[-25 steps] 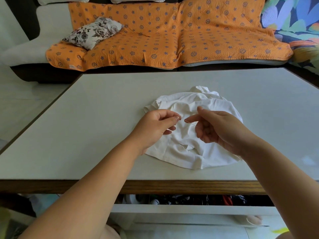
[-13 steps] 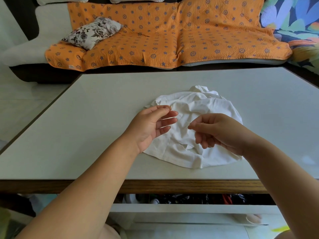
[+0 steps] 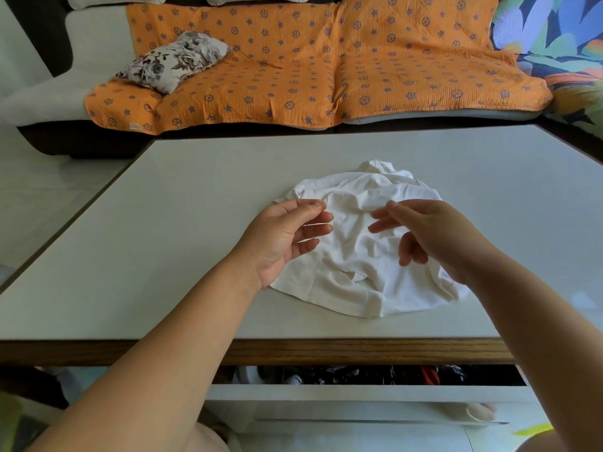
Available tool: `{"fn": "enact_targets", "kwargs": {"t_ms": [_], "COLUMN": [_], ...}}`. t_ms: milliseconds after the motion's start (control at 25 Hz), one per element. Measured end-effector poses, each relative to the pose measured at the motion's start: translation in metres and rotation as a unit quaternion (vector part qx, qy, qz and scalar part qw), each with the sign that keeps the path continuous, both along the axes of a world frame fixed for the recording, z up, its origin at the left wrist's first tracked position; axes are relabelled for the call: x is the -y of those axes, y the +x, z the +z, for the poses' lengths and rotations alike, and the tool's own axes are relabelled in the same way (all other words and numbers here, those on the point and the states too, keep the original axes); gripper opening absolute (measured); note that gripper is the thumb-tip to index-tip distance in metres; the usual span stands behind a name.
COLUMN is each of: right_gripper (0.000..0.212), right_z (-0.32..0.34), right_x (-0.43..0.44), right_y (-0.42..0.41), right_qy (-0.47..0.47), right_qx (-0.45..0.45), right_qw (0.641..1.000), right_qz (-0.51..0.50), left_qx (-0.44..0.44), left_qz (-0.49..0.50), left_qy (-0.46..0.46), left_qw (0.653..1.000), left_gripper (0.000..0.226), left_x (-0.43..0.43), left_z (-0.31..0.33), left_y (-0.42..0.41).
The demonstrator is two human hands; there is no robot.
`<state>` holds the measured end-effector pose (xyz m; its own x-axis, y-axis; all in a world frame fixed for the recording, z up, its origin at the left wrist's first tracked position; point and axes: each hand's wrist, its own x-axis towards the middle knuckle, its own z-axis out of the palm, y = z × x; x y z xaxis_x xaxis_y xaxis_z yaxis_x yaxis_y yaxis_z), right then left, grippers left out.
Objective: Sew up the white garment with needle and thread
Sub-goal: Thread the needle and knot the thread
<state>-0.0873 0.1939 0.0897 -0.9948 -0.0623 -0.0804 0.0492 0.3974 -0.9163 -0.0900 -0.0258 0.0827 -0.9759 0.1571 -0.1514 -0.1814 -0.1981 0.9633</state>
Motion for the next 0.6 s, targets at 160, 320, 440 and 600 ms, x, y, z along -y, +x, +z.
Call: {"fn": "enact_targets", "kwargs": {"t_ms": [160, 320, 440, 600], "right_gripper": [0.033, 0.033, 0.016, 0.019], "right_z": [-0.002, -0.008, -0.011, -0.005], "right_x": [0.006, 0.013, 0.013, 0.009], "right_y": [0.002, 0.007, 0.007, 0.005], "right_qy": [-0.085, -0.059, -0.031, -0.053], "right_qx": [0.021, 0.125, 0.136, 0.110], "right_qw": [0.995, 0.967, 0.968, 0.981], "right_qz": [0.052, 0.212, 0.207, 0.151], "left_qx": [0.007, 0.018, 0.032, 0.044], "left_qz": [-0.011, -0.010, 0.002, 0.035], "left_qy": [0.014, 0.037, 0.062, 0.082], "left_qw": [1.000, 0.999, 0.998, 0.995], "left_gripper": [0.008, 0.009, 0.009, 0.008], "left_x": [0.000, 0.001, 0.004, 0.009], "left_z": [0.002, 0.003, 0.003, 0.003], "left_y": [0.000, 0.000, -0.001, -0.004]}}
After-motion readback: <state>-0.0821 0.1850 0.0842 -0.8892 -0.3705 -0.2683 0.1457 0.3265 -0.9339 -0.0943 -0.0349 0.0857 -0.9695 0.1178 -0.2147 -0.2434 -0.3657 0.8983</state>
